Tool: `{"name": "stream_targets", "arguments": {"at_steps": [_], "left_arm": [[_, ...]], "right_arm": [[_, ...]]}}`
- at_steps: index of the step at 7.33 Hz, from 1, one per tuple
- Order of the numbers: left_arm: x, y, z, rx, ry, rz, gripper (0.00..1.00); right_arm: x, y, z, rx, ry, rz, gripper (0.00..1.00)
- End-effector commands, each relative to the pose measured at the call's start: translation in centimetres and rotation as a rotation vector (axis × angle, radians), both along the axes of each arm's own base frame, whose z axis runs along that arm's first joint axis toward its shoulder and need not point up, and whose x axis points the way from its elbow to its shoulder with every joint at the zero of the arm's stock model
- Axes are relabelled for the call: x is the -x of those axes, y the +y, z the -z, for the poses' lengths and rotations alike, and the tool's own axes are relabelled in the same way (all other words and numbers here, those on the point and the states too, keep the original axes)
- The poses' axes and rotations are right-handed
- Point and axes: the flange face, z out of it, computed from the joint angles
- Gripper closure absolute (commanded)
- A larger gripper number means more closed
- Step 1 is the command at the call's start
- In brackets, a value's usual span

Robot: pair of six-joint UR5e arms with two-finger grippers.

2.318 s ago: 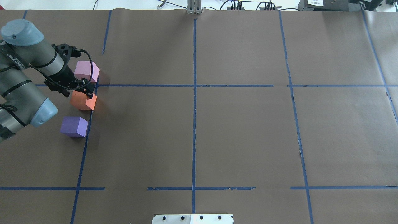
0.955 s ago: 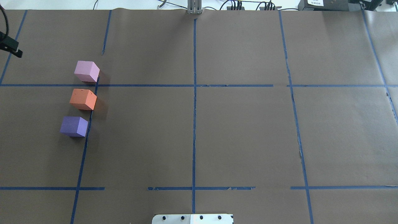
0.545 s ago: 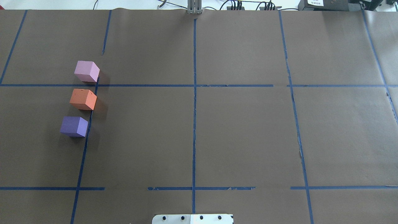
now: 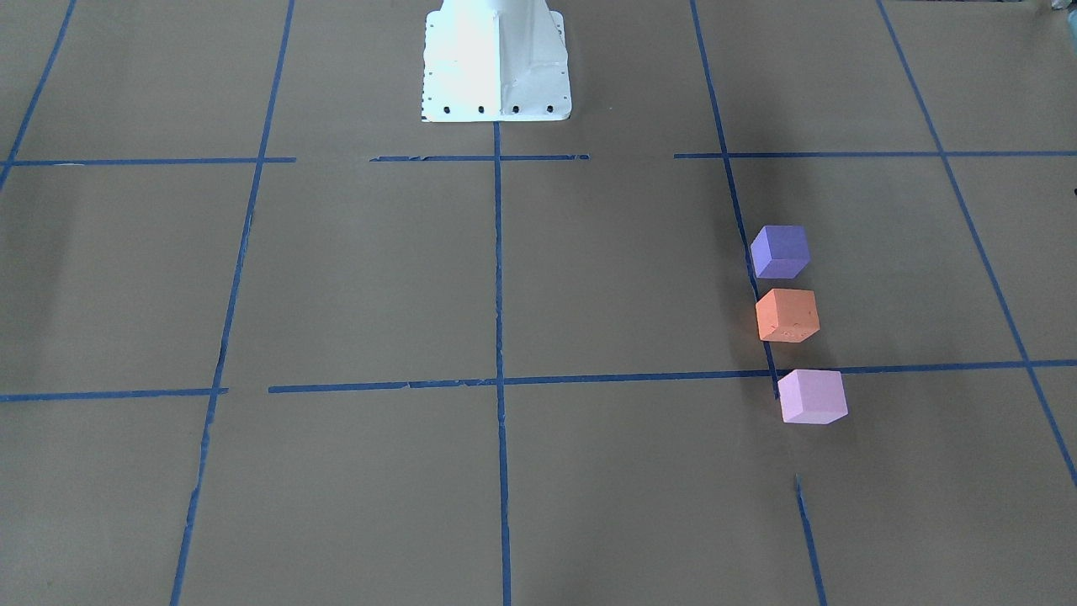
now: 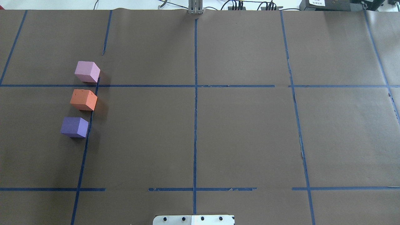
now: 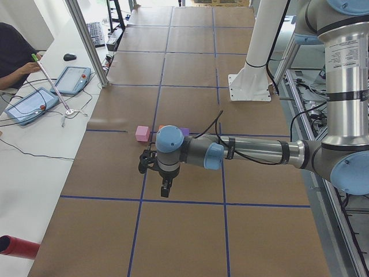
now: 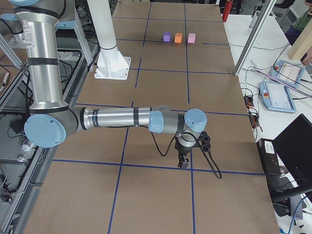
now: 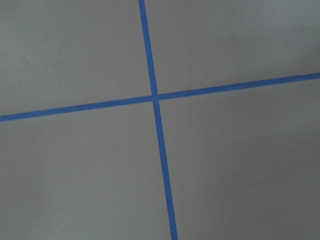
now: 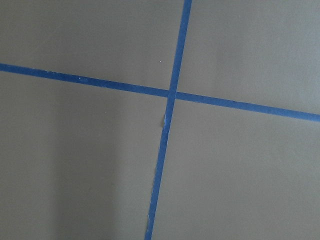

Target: Arrange blocks in a line

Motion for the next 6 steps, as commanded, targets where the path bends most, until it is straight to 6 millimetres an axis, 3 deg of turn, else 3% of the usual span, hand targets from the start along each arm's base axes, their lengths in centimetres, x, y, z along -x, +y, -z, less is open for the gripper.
{"name": "stream_targets", "arguments": {"at_steps": [1,3,6], "left_arm": [[0.6,0.9,-1.1,0.006,0.005,0.014,0.00],[2.9,0.7,-0.7,0.000,0.000,0.062,0.00],[3.1,1.1,-1.0,0.007,0.003,0.066,0.00]], "right_arm": [[0.0,0.0,0.0,0.000,0.000,0.000,0.00],[0.0,0.0,0.0,0.000,0.000,0.000,0.00],[0.0,0.0,0.0,0.000,0.000,0.000,0.00]]}}
